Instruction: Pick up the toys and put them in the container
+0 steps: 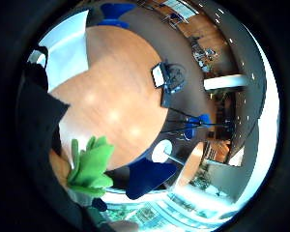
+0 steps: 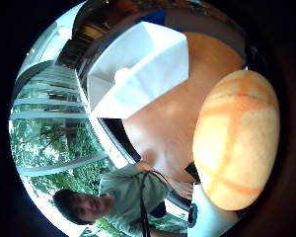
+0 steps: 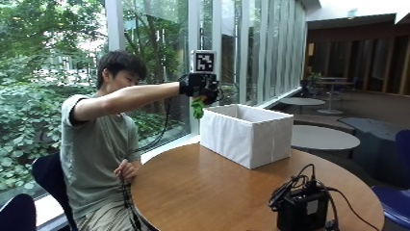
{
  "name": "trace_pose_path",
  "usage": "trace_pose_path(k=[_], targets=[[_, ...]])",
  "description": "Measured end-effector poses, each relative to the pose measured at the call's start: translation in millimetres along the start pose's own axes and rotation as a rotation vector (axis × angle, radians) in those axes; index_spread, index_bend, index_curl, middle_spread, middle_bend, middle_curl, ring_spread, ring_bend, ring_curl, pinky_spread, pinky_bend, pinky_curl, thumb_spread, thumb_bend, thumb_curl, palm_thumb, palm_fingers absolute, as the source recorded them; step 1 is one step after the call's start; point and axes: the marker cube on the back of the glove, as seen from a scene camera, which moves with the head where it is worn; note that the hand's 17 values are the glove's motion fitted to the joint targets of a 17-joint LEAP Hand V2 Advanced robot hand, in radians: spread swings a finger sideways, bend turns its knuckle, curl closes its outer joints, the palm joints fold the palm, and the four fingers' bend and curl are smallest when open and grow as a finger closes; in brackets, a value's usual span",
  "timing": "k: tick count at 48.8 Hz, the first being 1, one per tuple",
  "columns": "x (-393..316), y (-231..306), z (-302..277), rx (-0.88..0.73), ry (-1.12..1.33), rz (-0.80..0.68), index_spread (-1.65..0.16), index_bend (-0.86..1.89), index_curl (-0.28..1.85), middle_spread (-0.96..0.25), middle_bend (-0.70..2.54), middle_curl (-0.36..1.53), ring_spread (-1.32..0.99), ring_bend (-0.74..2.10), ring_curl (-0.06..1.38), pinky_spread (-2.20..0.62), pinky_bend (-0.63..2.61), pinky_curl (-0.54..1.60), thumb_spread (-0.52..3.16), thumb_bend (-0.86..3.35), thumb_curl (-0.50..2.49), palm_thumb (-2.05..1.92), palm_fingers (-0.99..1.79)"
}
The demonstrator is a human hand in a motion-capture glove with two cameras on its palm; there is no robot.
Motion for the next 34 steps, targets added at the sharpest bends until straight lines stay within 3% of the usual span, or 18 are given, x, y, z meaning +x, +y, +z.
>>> trace_pose_path(k=[6,17,22,27,34], targets=[[-24,-22,-6,-0.001,0.086,0.045,-0.39,0.73,0.80,-0.46,0.90,0.92,-0.49,1.22,0.74,-0.37,1.14,0.49,0.46,0.11,1.11,0.71,0.84],[-96,-67,-20,0.051,0.059,-0.174,-0.41,0.70,0.89,-0.43,0.94,0.96,-0.49,1.23,0.76,-0.36,1.15,0.50,0.37,0.09,1.17,0.70,0.83],[-110,-92,-29,0.073,0.083,-0.097,-0.42,0.70,0.93,-0.42,0.94,0.97,-0.49,1.23,0.76,-0.36,1.15,0.50,0.35,0.09,1.20,0.70,0.82],[-141,-106,-35,0.079,0.080,-0.181,-0.42,0.69,0.97,-0.41,0.96,0.98,-0.48,1.23,0.77,-0.36,1.15,0.51,0.32,0.08,1.22,0.69,0.82],[-181,-128,-37,0.105,0.081,-0.148,-0.43,0.67,1.02,-0.39,0.96,1.00,-0.48,1.23,0.78,-0.36,1.15,0.51,0.30,0.07,1.25,0.69,0.80]])
